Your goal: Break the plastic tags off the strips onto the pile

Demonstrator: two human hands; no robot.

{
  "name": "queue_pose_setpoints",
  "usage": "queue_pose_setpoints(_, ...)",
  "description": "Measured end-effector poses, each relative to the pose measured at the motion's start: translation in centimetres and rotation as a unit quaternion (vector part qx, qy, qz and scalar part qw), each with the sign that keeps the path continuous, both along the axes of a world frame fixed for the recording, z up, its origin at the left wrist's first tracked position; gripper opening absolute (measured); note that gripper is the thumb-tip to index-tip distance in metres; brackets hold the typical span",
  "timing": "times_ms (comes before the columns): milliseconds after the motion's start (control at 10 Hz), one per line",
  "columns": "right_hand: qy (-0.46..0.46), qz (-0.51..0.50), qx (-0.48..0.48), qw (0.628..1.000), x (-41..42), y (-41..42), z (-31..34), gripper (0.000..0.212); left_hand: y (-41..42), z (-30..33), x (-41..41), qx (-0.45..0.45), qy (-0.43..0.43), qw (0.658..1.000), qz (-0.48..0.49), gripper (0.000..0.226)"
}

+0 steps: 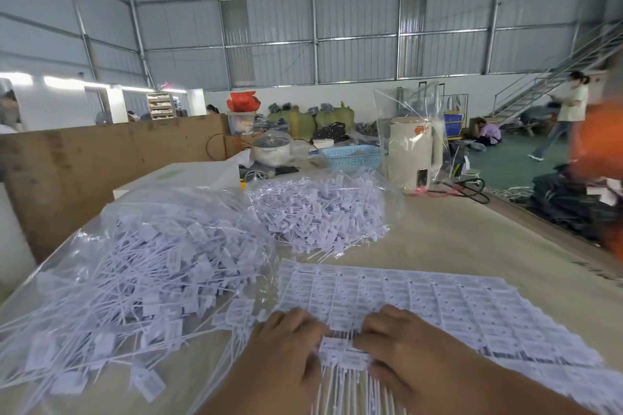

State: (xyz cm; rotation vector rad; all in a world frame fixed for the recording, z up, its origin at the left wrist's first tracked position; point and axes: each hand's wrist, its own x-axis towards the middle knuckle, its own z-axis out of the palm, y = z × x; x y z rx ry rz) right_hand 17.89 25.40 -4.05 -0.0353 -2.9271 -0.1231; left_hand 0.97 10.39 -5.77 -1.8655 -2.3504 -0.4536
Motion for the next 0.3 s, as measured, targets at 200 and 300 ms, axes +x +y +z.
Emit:
queue_pose_setpoints(200, 0.006, -0.019, -0.036, 0.999, 0.2, -0.9, 1.1, 0.031, -0.3, 0.2, 0.4, 0.018, -0.047, 0.999, -0.008, 0.034)
queue_pose_setpoints(300, 0.051, -0.024, -0.123, 0.991, 1.3, -1.8, 3.4, 0.03, -0.8, 1.0, 0.3, 0.038, -0.067, 0.997, -0.001, 0.033)
